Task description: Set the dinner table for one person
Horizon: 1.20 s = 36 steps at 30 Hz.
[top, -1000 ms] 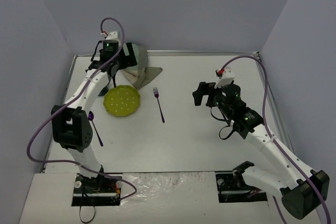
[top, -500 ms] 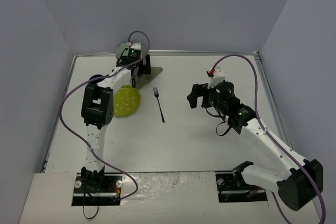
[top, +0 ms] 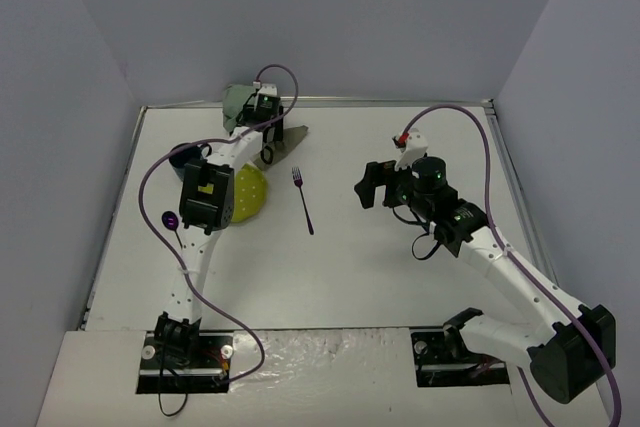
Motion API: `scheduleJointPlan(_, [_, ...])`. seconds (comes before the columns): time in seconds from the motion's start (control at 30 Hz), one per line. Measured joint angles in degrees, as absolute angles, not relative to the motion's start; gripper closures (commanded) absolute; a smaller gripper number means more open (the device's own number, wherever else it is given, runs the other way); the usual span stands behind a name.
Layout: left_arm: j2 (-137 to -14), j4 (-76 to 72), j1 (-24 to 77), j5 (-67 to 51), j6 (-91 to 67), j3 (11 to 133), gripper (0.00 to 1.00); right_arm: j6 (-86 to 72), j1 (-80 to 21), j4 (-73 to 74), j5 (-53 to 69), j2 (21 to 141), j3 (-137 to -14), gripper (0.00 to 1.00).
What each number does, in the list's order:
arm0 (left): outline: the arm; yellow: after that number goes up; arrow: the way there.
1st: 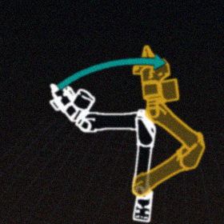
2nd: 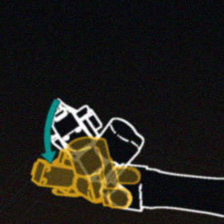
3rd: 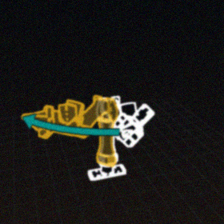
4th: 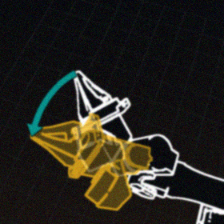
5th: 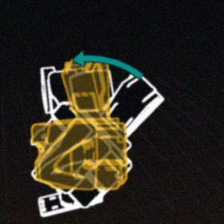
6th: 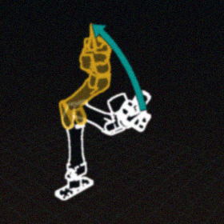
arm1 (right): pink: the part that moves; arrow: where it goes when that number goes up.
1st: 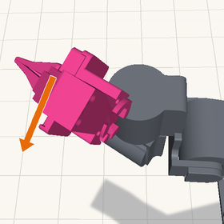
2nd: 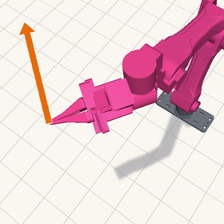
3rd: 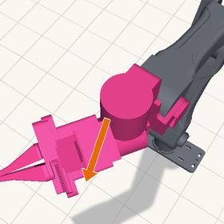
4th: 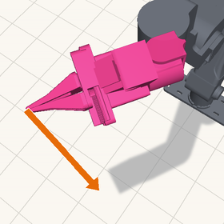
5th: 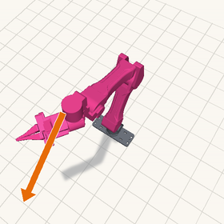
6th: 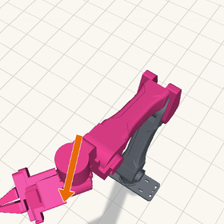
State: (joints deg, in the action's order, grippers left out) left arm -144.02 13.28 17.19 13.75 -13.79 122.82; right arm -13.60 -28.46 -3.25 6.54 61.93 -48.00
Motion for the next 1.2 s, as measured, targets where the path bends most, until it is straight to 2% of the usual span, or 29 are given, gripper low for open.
scheduleJointPlan(0.1, [-145.91, 15.22, 17.15, 14.65, -13.05, 126.33, 0.99, -13.63, -28.56, -3.25, 6.73, 61.42, -47.93, 0.00])
scheduleJointPlan(0.47, [-144.85, 19.29, 18.12, 2.60, -17.01, 132.64, 1.00, -13.47, -28.60, -3.22, 4.62, 58.54, -47.88, 0.00])
scheduleJointPlan(0.6, [-139.71, 19.63, 21.47, -2.00, -19.34, 132.61, 1.00, -13.62, -28.60, -2.35, 0.33, 56.11, -47.86, 0.00])
scheduleJointPlan(0.77, [-127.16, 17.18, 30.53, -4.03, -20.43, 127.05, 1.00, -14.87, -28.60, -1.20, -6.15, 50.56, -47.75, 0.00])
scheduleJointPlan(0.8, [-124.15, 15.89, 32.88, -3.92, -20.56, 124.59, 0.98, -15.45, -28.60, -0.89, -7.43, 49.31, -47.62, 0.00])
scheduleJointPlan(1.0, [-110.05, 2.13, 45.97, -1.72, -22.27, 103.94, 0.67, -19.30, -28.58, 1.89, -14.31, 43.54, -45.45, 0.00])
scheduleJointPlan(1.13, [-109.91, -5.44, 48.12, -0.31, -27.55, 90.30, 0.43, -22.22, -28.44, 4.90, -17.03, 42.25, -43.11, 0.00])
scheduleJointPlan(1.2, [-111.91, -6.93, 47.27, 0.32, -29.76, 84.87, 0.36, -23.47, -28.35, 5.93, -17.59, 42.22, -42.23, 0.00])
